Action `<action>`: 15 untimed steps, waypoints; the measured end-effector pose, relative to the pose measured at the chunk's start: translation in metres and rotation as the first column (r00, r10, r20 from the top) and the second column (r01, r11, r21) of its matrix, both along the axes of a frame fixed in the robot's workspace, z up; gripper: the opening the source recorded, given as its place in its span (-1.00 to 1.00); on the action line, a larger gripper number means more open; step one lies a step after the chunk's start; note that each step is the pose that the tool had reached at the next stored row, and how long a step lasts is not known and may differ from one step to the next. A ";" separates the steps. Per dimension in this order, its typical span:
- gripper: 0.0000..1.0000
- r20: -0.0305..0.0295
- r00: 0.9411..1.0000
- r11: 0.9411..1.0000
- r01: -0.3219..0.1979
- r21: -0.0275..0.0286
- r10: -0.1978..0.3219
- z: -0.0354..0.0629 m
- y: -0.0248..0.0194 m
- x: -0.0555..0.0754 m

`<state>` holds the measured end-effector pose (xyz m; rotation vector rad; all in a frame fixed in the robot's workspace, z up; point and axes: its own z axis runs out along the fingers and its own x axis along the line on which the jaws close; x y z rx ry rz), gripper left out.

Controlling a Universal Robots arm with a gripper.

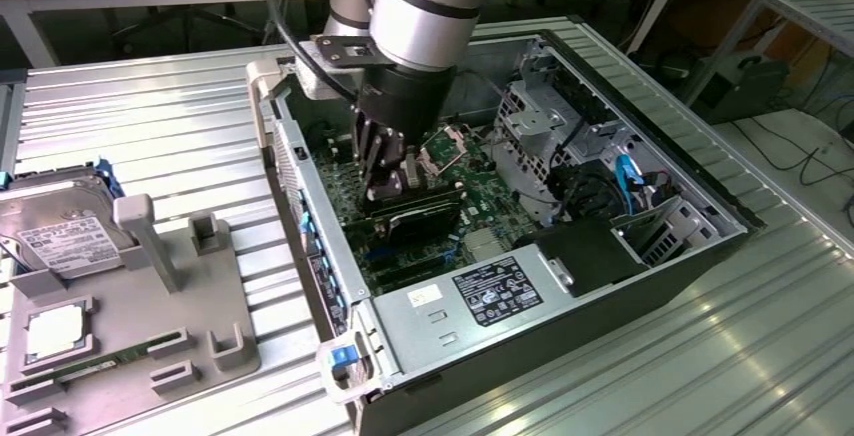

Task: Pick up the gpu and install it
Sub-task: 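Press down on the gpu until it lock into place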

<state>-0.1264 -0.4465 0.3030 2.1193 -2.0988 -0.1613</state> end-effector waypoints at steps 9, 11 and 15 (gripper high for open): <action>-0.79 -0.140 0.990 1.000 0.000 0.000 0.000 -0.0017 0.0012 0.022; -0.79 -0.176 0.984 1.000 0.000 0.000 0.000 -0.0018 0.0012 0.027; -0.79 -0.252 0.968 1.000 0.000 0.000 0.000 -0.0026 0.0012 0.031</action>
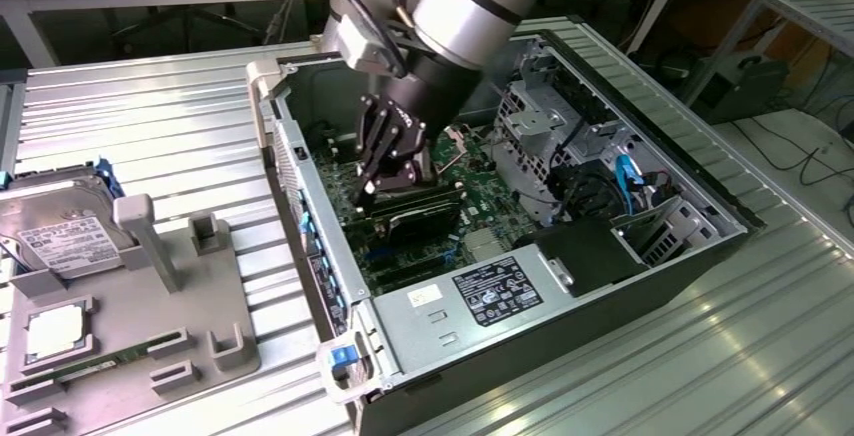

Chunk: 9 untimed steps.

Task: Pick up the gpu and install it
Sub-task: 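Press down on the gpu until it lock into place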

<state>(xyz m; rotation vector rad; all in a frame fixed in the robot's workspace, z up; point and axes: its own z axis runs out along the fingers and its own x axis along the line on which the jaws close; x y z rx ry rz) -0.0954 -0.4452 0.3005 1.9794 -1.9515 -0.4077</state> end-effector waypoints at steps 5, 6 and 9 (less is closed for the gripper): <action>-0.79 -0.020 1.000 1.000 0.000 0.000 0.000 -0.0075 0.0004 0.000; -0.79 -0.021 1.000 1.000 0.000 0.000 0.000 -0.0091 0.0008 0.000; -0.79 -0.029 1.000 1.000 0.000 0.000 0.000 -0.0118 0.0035 0.000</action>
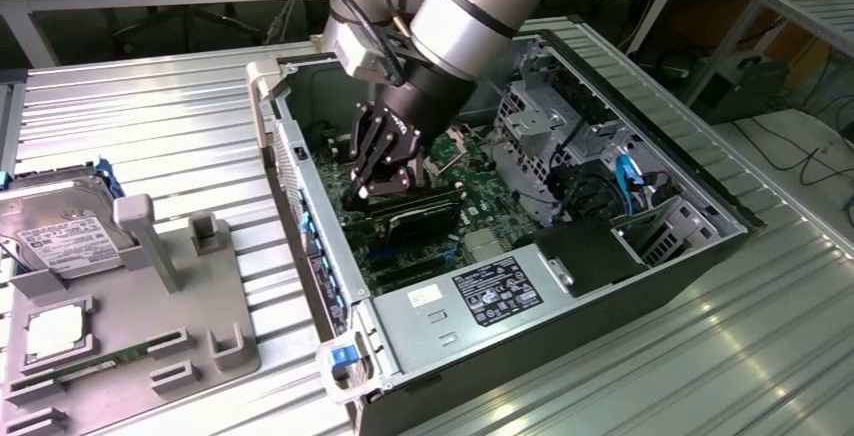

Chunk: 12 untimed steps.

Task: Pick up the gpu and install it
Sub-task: 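Press down on the gpu until it lock into place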

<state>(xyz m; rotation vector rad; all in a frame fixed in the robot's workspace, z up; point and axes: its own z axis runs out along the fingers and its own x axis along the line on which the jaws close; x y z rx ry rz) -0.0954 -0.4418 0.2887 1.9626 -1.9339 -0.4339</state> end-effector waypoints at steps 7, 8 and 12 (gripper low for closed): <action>-0.79 -0.042 0.999 1.000 0.001 0.000 -0.001 -0.0043 0.0081 0.000; -0.79 -0.054 0.999 1.000 0.001 0.000 -0.001 -0.0043 0.0081 0.000; -0.79 -0.070 0.998 1.000 0.001 0.000 -0.001 -0.0055 0.0081 0.000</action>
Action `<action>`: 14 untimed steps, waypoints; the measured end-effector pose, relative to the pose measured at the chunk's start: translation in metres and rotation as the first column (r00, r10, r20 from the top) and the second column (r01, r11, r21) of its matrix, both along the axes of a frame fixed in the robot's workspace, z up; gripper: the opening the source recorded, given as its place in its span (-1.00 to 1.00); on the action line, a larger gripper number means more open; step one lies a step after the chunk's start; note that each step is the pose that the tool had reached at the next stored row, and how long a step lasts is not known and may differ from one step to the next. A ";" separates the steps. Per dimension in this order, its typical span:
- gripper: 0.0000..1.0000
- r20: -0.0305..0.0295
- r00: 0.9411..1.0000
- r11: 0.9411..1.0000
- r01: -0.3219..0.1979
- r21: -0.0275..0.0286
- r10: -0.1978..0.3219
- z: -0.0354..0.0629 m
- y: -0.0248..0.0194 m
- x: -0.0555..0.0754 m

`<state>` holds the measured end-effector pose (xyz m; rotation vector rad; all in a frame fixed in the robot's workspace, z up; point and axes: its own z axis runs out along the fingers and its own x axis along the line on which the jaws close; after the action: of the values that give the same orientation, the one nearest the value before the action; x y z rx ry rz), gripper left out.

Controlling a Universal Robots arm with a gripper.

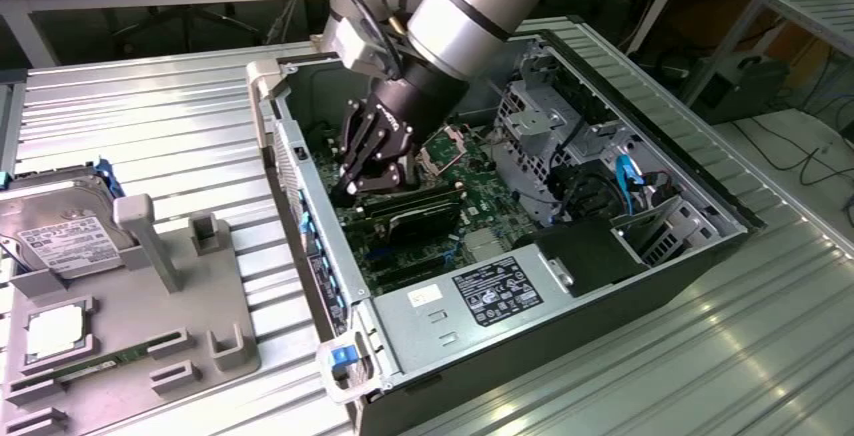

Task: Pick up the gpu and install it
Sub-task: 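Press down on the gpu until it lock into place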

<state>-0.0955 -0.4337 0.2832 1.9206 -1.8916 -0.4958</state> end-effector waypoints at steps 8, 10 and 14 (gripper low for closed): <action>-0.79 0.000 1.000 1.000 0.000 0.006 0.000 -0.0048 0.0040 -0.001; -0.79 0.000 1.000 1.000 0.000 0.006 0.000 -0.0048 0.0040 -0.001; -0.79 -0.002 1.000 1.000 0.000 0.007 0.000 -0.0039 0.0036 -0.001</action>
<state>-0.0969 -0.4300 0.2793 1.9236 -1.8908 -0.5049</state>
